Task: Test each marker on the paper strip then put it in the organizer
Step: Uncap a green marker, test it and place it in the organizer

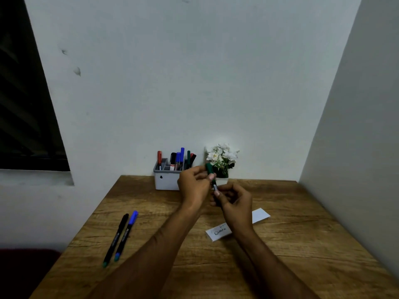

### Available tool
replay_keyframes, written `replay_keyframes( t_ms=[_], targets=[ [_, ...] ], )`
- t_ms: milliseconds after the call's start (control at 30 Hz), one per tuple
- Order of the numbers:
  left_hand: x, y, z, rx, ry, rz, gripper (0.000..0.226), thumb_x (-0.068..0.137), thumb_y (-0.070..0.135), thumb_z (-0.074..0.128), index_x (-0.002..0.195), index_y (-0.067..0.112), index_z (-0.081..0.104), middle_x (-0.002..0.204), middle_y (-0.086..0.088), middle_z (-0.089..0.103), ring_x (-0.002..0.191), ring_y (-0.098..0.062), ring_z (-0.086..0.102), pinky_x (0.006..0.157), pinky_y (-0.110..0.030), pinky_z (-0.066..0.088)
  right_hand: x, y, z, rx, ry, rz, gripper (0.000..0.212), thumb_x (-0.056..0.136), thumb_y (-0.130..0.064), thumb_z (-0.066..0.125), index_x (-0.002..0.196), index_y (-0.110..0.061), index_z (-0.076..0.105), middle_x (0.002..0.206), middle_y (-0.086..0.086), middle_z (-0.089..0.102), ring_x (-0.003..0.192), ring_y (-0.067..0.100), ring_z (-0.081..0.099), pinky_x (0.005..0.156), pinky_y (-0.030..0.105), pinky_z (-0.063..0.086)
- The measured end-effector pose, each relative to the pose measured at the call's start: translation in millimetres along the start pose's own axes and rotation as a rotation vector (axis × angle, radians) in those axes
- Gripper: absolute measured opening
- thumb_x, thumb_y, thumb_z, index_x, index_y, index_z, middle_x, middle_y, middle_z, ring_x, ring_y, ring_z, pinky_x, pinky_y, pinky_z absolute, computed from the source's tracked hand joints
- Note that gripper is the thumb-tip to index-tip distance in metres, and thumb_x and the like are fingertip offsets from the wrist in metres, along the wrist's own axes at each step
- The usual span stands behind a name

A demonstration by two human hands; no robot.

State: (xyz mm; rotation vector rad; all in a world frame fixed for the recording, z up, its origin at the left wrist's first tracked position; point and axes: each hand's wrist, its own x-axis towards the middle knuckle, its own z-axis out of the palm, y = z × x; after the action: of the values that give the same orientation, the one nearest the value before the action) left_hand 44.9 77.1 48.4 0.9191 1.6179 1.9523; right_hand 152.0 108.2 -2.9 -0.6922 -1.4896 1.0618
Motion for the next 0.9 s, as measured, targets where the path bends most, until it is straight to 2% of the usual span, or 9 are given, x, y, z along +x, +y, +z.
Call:
replay_keyframes(
  t_ms=[133,233,267,333,433,533,633,767,900],
  targets=[
    [5.8,-3.9,-15.6,0.077,0.018,0.047,0.026,0.085,0.001,0.073,0.106,0.016,0.068,0.077,0.013,0.069,0.074,0.004,0.067,0.068,-0.017,0.056,7.9,-0.4,18.7,-0.06,-0.045,-0.019,0.013,0.089,0.007,0.072,0.09,-0.005,0.069,0.085,0.009,0.075,0.078,0.021,0.076,0.066,0.033,0.064],
    [19.1,-1.1,-30.8,0.152,0.036,0.069,0.034,0.083,0.005,0.076,0.116,0.008,0.069,0.093,-0.001,0.074,0.088,-0.01,0.071,0.081,-0.031,0.061,14.4,3.3,32.8,-0.17,-0.079,-0.099,0.012,0.087,-0.001,0.077,0.095,-0.01,0.074,0.089,0.0,0.076,0.083,0.011,0.074,0.073,0.025,0.062],
    [22.9,0.9,-36.1,0.187,0.047,0.083,0.036,0.083,0.006,0.077,0.118,0.006,0.068,0.097,-0.004,0.075,0.09,-0.012,0.071,0.081,-0.03,0.061,16.6,4.6,37.3,-0.213,-0.094,-0.126,0.011,0.087,-0.004,0.077,0.096,-0.011,0.075,0.089,-0.002,0.076,0.083,0.008,0.073,0.074,0.023,0.06],
    [31.6,4.5,-48.5,0.233,0.081,0.12,0.037,0.082,0.007,0.079,0.117,0.005,0.069,0.096,-0.005,0.075,0.089,-0.012,0.071,0.08,-0.026,0.06,21.1,5.8,46.6,-0.314,-0.121,-0.164,0.011,0.089,-0.011,0.077,0.1,-0.013,0.077,0.09,-0.005,0.076,0.084,0.004,0.071,0.076,0.021,0.059],
    [48.3,8.7,-70.0,0.282,0.157,0.172,0.034,0.079,0.01,0.082,0.112,0.005,0.072,0.09,-0.004,0.076,0.084,-0.013,0.072,0.083,-0.036,0.061,25.9,4.4,59.3,-0.49,-0.204,-0.221,0.022,0.092,-0.017,0.075,0.113,-0.013,0.076,0.104,-0.001,0.077,0.092,0.004,0.069,0.085,0.022,0.058],
    [67.6,14.0,-90.4,0.406,0.244,0.252,0.028,0.078,0.014,0.082,0.106,0.009,0.076,0.093,-0.002,0.077,0.082,-0.008,0.07,0.082,-0.027,0.058,30.9,2.7,71.7,-0.647,-0.349,-0.292,0.035,0.094,-0.018,0.073,0.128,-0.011,0.07,0.119,0.003,0.075,0.102,0.007,0.069,0.09,0.019,0.055],
    [88.4,21.3,-105.8,0.442,0.289,0.29,0.028,0.08,0.015,0.081,0.106,0.008,0.076,0.095,-0.003,0.077,0.081,-0.009,0.068,0.08,-0.023,0.055,35.9,3.0,82.7,-0.761,-0.465,-0.339,0.041,0.095,-0.019,0.069,0.135,-0.013,0.064,0.129,0.004,0.07,0.114,0.013,0.067,0.099,0.029,0.056],
    [114.8,30.6,-114.0,0.43,0.31,0.298,0.022,0.081,0.01,0.079,0.103,0.007,0.077,0.087,-0.004,0.076,0.078,-0.012,0.07,0.081,-0.032,0.06,39.6,4.7,94.9,-0.814,-0.52,-0.391,0.04,0.097,-0.021,0.066,0.136,-0.014,0.062,0.131,0.003,0.068,0.118,0.015,0.063,0.103,0.029,0.051],
    [137.2,36.0,-111.7,0.413,0.308,0.318,0.023,0.084,0.007,0.077,0.106,0.005,0.076,0.092,-0.007,0.076,0.076,-0.01,0.067,0.076,-0.021,0.056,42.2,10.1,102.6,-0.799,-0.533,-0.374,0.039,0.098,-0.019,0.066,0.136,-0.015,0.062,0.131,0.003,0.067,0.118,0.013,0.061,0.103,0.027,0.05]
  ],
)
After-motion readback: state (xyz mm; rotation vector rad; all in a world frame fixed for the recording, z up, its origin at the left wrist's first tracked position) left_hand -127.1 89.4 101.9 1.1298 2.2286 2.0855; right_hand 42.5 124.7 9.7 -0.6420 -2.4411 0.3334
